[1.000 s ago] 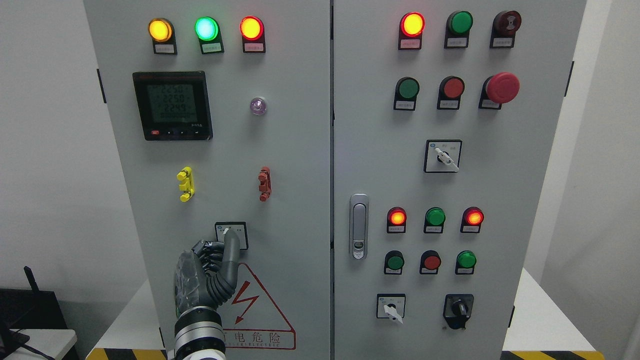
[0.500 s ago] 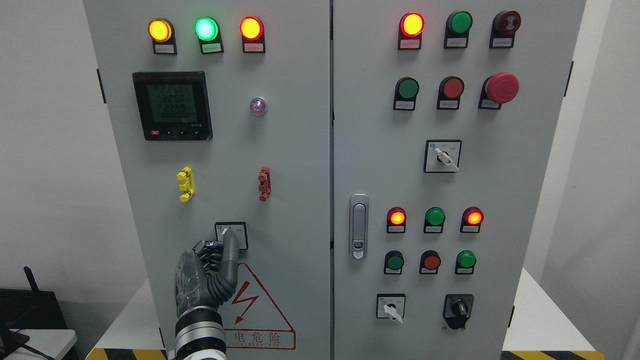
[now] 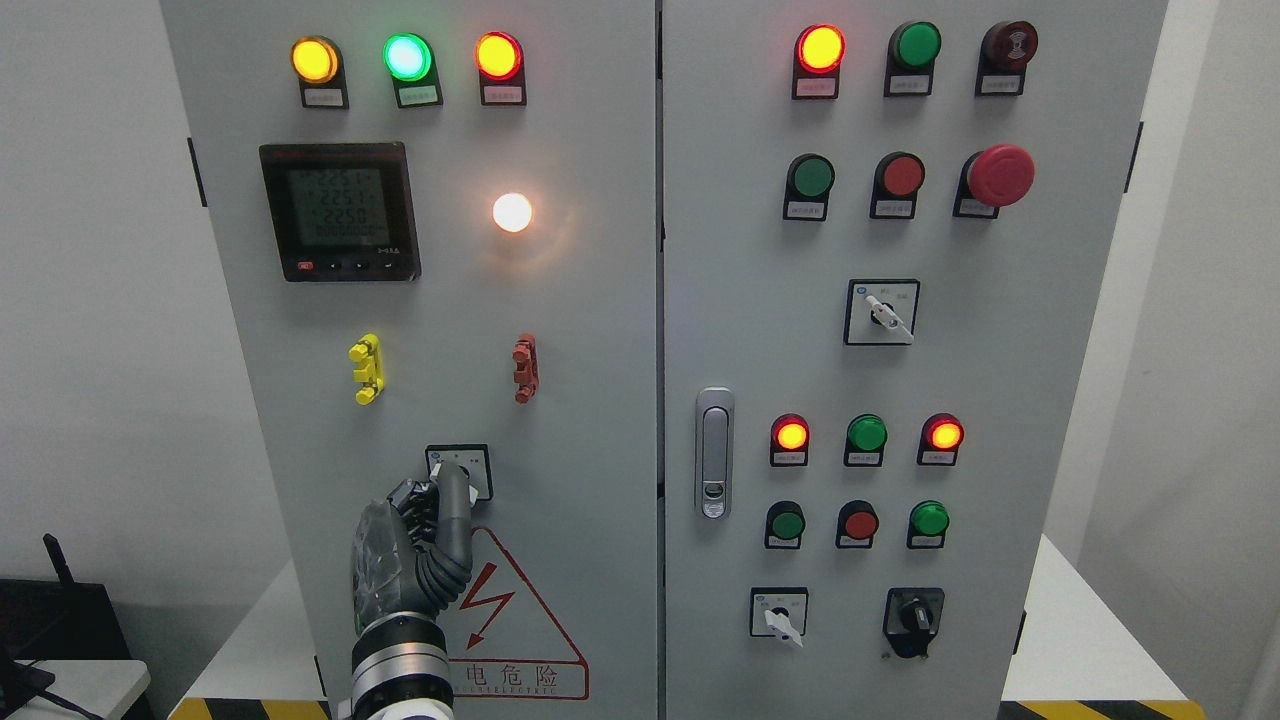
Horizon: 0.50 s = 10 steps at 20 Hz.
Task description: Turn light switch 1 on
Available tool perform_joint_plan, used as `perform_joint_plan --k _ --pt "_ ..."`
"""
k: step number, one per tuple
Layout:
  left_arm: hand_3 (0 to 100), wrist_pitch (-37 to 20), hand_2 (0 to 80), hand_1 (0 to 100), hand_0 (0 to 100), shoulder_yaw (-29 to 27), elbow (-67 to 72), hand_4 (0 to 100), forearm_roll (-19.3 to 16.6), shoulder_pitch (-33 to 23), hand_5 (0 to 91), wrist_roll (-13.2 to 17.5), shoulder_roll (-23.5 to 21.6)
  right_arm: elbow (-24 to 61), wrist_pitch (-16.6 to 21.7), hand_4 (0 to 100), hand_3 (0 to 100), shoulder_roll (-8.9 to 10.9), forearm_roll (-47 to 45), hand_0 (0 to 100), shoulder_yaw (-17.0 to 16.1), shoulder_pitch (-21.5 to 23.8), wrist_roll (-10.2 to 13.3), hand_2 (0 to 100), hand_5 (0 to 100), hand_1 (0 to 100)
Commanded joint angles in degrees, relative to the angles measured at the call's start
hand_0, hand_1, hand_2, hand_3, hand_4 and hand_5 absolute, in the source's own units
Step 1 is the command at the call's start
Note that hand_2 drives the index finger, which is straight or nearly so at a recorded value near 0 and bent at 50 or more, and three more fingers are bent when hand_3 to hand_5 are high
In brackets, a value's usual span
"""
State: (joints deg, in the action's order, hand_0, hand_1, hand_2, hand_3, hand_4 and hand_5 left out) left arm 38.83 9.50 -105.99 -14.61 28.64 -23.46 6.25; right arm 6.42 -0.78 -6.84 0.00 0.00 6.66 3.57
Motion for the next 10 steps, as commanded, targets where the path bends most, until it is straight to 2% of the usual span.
perform_joint_plan --k 1,6,10 --pt "81 0.01 50.7 15 63 -0.10 -0.01 87 0.02 -0.07 87.7 -0.27 -0.01 0.00 0.07 0 0 -0.02 -1.41 12 0.97 0.02 0.03 0 0 39" --pt "81 -0.08 50.7 8 67 -0.10 -0.09 87 0.02 -0.07 87.7 -0.27 0.08 0.00 0.07 0 0 -0.02 -1.41 12 0.97 0.02 0.03 0 0 39" --pt "82 -0.08 50.8 5 63 -0.10 -0.09 87 0.02 -0.07 87.7 -0.27 0.08 0.00 0.07 0 0 -0.02 -1.41 12 0.97 -0.07 0.03 0 0 39"
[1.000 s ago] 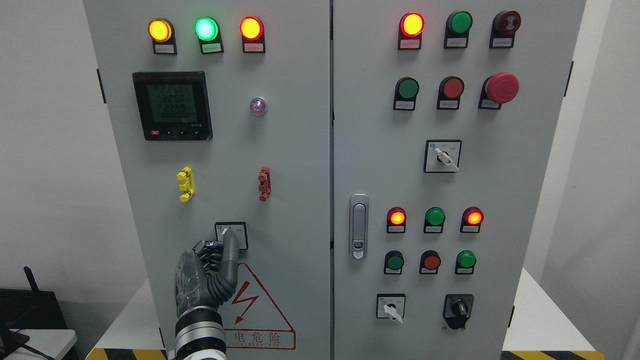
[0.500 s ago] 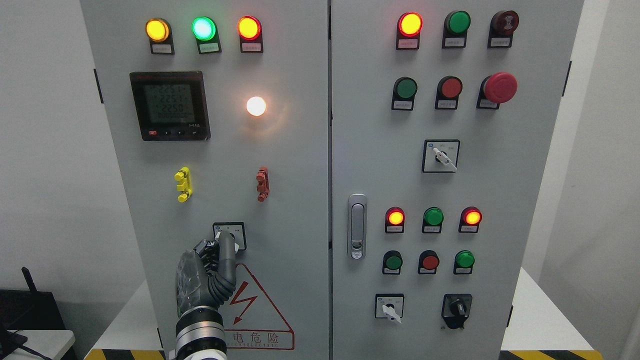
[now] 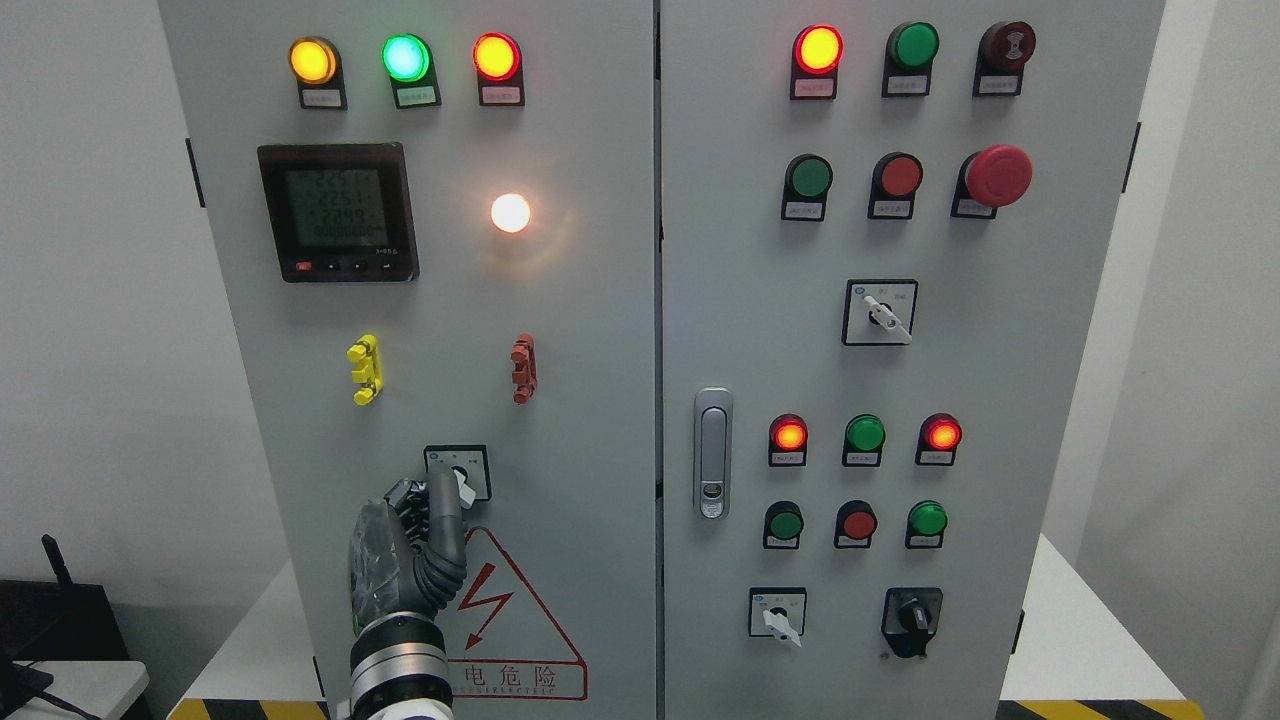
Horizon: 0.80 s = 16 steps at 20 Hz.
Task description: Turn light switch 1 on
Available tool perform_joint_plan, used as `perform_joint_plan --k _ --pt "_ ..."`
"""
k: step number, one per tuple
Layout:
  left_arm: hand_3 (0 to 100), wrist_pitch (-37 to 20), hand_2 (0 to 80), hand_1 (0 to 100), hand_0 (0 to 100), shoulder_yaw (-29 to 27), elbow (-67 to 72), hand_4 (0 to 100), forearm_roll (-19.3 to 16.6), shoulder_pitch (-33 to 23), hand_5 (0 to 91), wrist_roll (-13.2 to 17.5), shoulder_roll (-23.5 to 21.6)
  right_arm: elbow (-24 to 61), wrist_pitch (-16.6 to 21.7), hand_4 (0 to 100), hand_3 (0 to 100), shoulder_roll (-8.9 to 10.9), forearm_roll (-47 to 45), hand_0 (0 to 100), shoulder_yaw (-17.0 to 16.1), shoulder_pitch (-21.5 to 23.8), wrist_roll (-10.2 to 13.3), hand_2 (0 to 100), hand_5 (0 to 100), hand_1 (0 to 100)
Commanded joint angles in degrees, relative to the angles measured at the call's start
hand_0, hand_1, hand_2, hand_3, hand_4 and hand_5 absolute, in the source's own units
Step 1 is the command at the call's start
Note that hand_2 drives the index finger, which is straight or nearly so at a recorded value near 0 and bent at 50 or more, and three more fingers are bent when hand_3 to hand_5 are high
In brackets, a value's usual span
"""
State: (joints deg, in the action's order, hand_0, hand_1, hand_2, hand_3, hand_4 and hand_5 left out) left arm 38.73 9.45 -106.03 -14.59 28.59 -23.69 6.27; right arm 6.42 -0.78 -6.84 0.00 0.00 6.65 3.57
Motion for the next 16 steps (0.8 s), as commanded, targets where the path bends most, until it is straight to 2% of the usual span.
perform_joint_plan --k 1,11,16 --pt "82 0.03 50.8 5 60 -0.05 -0.05 87 0.00 -0.03 87.7 -0.04 0.06 0.00 0.07 0 0 -0.02 -1.40 12 0.97 -0.06 0.03 0 0 39" --pt "82 -0.06 50.7 6 49 -0.05 -0.14 87 0.00 -0.20 87.7 -0.04 0.06 0.00 -0.02 0 0 -0.02 -1.40 12 0.97 0.03 0.03 0 0 39" --pt "82 -0.32 50.5 7 39 -0.05 -0.14 87 0.00 -0.47 87.7 -0.04 0.06 0.00 0.07 0 0 0.07 -1.40 12 0.97 -0.06 0.03 0 0 39"
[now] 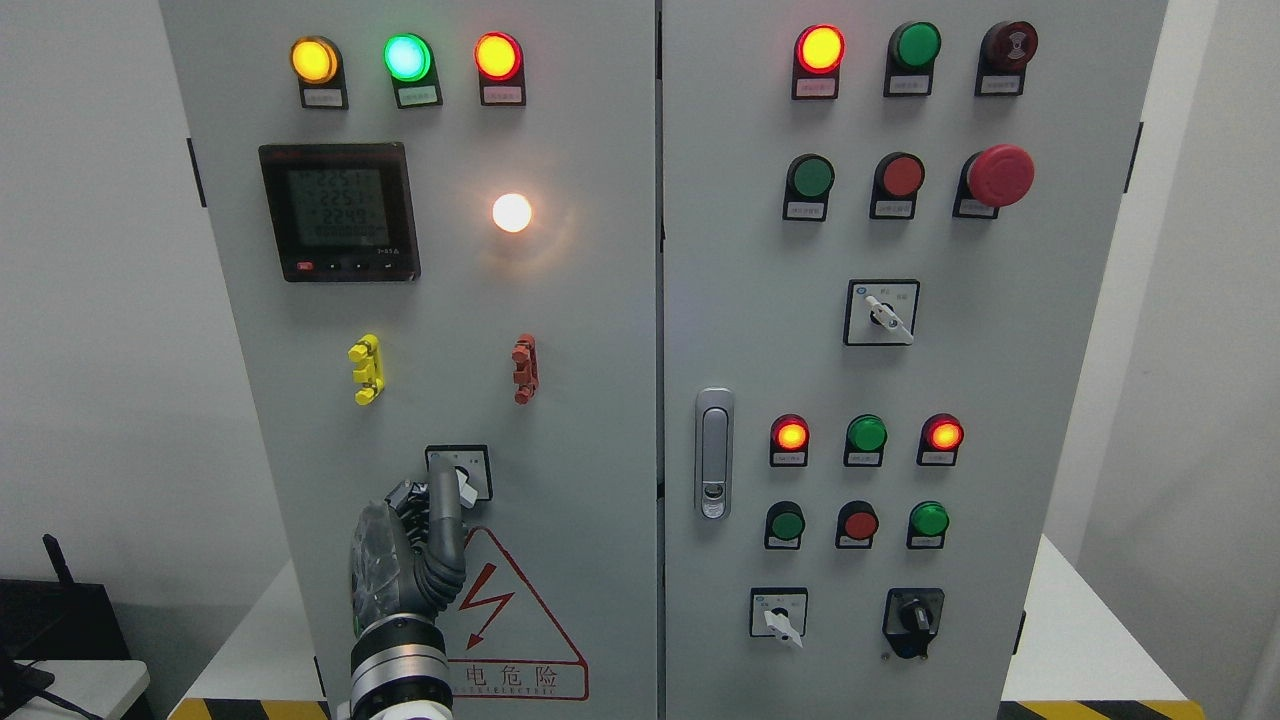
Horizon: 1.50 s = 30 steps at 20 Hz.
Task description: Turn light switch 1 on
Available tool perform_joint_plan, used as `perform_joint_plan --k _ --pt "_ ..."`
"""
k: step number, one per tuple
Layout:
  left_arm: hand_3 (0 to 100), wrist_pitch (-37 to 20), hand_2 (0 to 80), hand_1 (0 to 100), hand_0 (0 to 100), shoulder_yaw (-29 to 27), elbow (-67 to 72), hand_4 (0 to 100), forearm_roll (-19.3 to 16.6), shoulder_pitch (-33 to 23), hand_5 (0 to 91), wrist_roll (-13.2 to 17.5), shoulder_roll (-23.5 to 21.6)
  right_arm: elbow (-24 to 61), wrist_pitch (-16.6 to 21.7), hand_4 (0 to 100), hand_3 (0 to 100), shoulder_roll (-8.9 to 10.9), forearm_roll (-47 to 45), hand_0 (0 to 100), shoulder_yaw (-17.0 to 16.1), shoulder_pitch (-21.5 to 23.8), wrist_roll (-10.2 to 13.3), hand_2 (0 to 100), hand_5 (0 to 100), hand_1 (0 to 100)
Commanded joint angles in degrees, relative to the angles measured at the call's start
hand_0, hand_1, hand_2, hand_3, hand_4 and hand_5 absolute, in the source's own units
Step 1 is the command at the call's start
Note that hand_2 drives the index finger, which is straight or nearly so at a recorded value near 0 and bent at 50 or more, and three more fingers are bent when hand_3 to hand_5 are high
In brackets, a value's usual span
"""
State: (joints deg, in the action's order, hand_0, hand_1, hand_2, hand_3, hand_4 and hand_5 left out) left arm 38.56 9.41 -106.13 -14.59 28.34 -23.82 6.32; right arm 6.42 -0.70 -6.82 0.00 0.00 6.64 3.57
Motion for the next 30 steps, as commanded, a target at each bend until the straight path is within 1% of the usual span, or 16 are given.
perform_joint_plan --k 1,8,17,22,27,30 --pt "82 -0.16 50.5 7 38 -0.01 -0.13 87 0.00 -0.30 87.7 0.09 0.10 0.00 0.00 0 0 0.06 -1.41 12 0.97 0.04 0.03 0 0 39" --pt "81 -0.33 50.3 8 34 -0.01 -0.30 87 -0.09 -0.65 87.7 0.09 0.19 0.00 -0.09 0 0 -0.03 -1.41 12 0.97 0.04 0.03 0 0 39" --pt "82 -0.51 50.4 8 33 -0.01 -0.66 87 -0.09 -1.35 87.7 0.00 0.19 0.00 0.00 0 0 0.06 -1.41 12 0.97 0.04 0.03 0 0 39" --pt "82 -0.68 50.8 8 32 -0.01 -2.15 88 -0.09 -3.11 87.7 -0.70 0.10 0.00 0.00 0 0 -0.03 -1.41 12 0.97 -0.05 0.03 0 0 39" --pt "83 -3.49 51.7 9 32 -0.01 -3.90 88 -0.09 -6.09 87.6 -0.61 0.01 0.00 0.00 0 0 0.06 -1.41 12 0.97 0.04 0.03 0 0 39" --pt "84 -6.99 52.3 9 32 -0.01 -4.87 89 -0.09 -9.86 87.6 -0.27 0.10 0.00 0.00 0 0 -0.03 -1.41 12 0.97 -0.05 0.03 0 0 39"
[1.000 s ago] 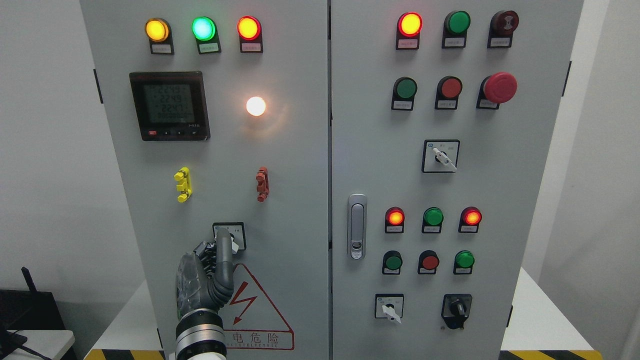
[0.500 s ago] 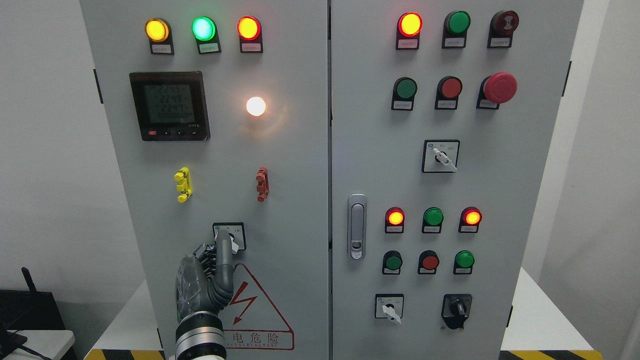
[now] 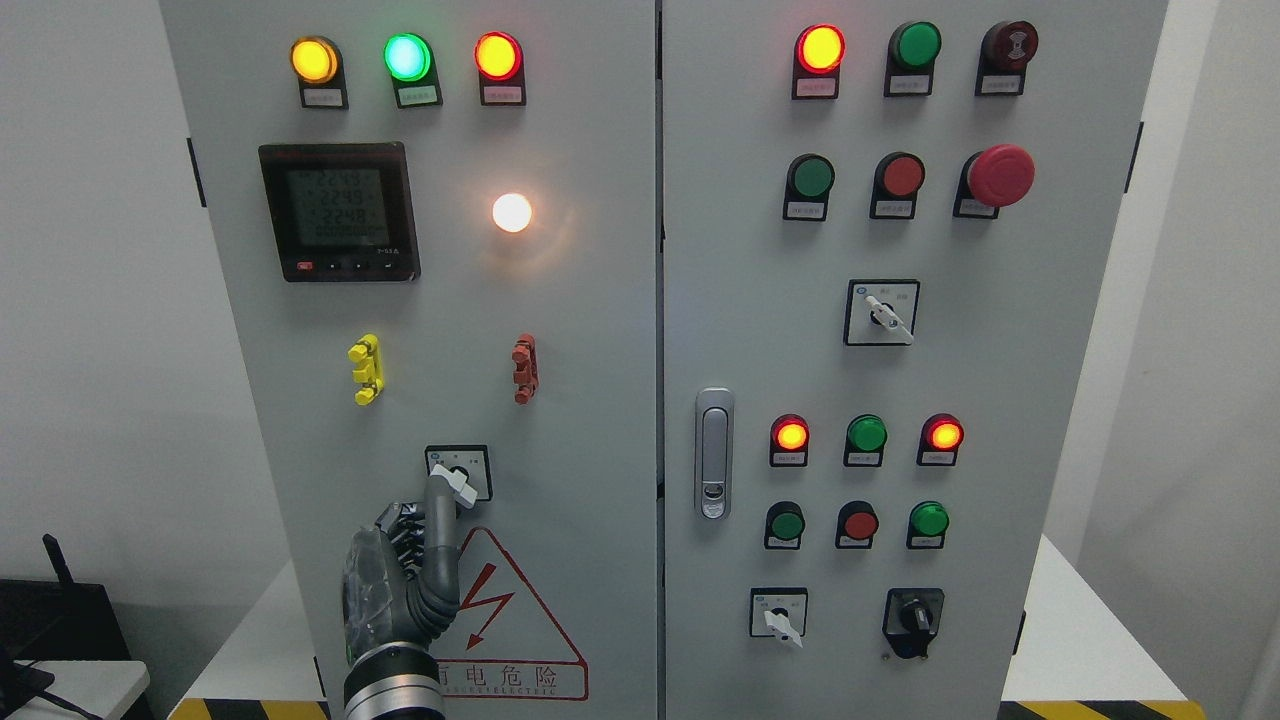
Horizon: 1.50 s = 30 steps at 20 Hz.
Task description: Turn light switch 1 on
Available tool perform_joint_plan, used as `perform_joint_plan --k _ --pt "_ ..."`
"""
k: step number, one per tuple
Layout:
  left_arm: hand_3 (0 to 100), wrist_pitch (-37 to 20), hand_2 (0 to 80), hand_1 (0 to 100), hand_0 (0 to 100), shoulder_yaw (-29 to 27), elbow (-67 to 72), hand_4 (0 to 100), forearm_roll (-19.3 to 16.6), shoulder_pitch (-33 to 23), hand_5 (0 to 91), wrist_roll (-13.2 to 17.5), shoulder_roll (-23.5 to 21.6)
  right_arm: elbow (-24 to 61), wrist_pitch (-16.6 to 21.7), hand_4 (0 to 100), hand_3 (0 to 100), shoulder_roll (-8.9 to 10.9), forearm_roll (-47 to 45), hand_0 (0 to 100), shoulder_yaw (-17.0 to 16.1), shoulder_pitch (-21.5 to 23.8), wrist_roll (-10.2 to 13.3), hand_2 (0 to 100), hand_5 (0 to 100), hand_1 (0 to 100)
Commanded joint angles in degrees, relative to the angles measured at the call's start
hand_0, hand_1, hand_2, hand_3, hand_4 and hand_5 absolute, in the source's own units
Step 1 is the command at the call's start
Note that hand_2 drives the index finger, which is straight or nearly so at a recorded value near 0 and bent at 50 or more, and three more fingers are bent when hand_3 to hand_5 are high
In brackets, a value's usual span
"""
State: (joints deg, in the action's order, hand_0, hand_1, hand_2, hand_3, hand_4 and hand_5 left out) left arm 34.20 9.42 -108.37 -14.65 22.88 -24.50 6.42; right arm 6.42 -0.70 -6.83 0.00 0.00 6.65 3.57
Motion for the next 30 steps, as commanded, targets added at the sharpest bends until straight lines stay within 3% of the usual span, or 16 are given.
perform_joint_plan --k 1,4,6,9,10,12,15,19,24,28,30 --pt "84 -4.91 52.4 10 31 -0.01 -2.72 89 -0.03 -5.99 87.6 0.51 -0.01 0.00 -0.09 0 0 -0.03 -1.41 12 0.97 -0.05 0.03 0 0 39" --pt "85 -13.09 53.6 10 31 -0.80 -2.81 89 -0.03 -11.26 87.5 1.38 -0.27 0.00 -0.09 0 0 -0.03 -1.41 12 0.97 0.03 0.03 0 0 39" --pt "85 -16.78 54.5 10 30 -3.25 -2.81 90 0.06 -15.21 87.3 5.58 -0.62 0.00 -0.09 0 0 -0.03 -1.41 12 0.97 0.03 0.03 0 0 39" --pt "87 -26.79 55.1 5 29 -10.79 -2.20 91 0.06 -21.54 84.9 12.35 -1.06 0.00 -0.09 0 0 -0.03 -1.41 12 0.97 0.03 0.03 0 0 39" --pt "85 -29.08 53.8 4 27 -13.69 -1.76 90 0.06 -23.73 82.0 14.37 -1.50 0.00 0.00 0 0 -0.03 -1.41 12 0.97 -0.05 0.03 0 0 39" --pt "78 -31.90 48.7 2 25 -19.67 -0.27 86 0.93 -27.95 65.9 17.46 -2.99 0.00 -0.09 0 0 -0.03 -1.41 12 0.97 0.03 0.03 0 0 39" --pt "67 -38.75 40.0 0 23 -28.28 4.81 77 5.84 -32.97 56.8 18.70 -4.13 0.00 0.00 0 0 -0.03 -1.41 12 0.97 -0.05 0.03 0 0 39" --pt "57 -46.14 31.0 0 23 -38.31 17.02 64 7.79 -37.28 47.3 20.63 -4.67 0.00 0.00 0 0 0.06 -1.41 12 0.97 0.03 0.03 0 0 39" --pt "50 -47.83 22.5 0 30 -45.70 36.25 56 18.32 -39.04 40.5 22.03 -4.67 0.00 -0.09 0 0 -0.03 -1.41 12 0.97 0.03 0.03 0 0 39" --pt "48 -53.07 19.3 0 36 -50.10 56.63 55 19.22 -40.98 39.4 28.35 -5.81 0.00 0.00 0 0 -0.03 -1.41 12 0.97 0.03 0.03 0 0 39" --pt "45 -58.17 16.3 0 41 -50.99 68.59 52 19.13 -41.33 36.8 33.61 -7.03 0.00 -0.09 0 0 0.06 -1.41 12 0.97 0.03 0.03 0 0 39"
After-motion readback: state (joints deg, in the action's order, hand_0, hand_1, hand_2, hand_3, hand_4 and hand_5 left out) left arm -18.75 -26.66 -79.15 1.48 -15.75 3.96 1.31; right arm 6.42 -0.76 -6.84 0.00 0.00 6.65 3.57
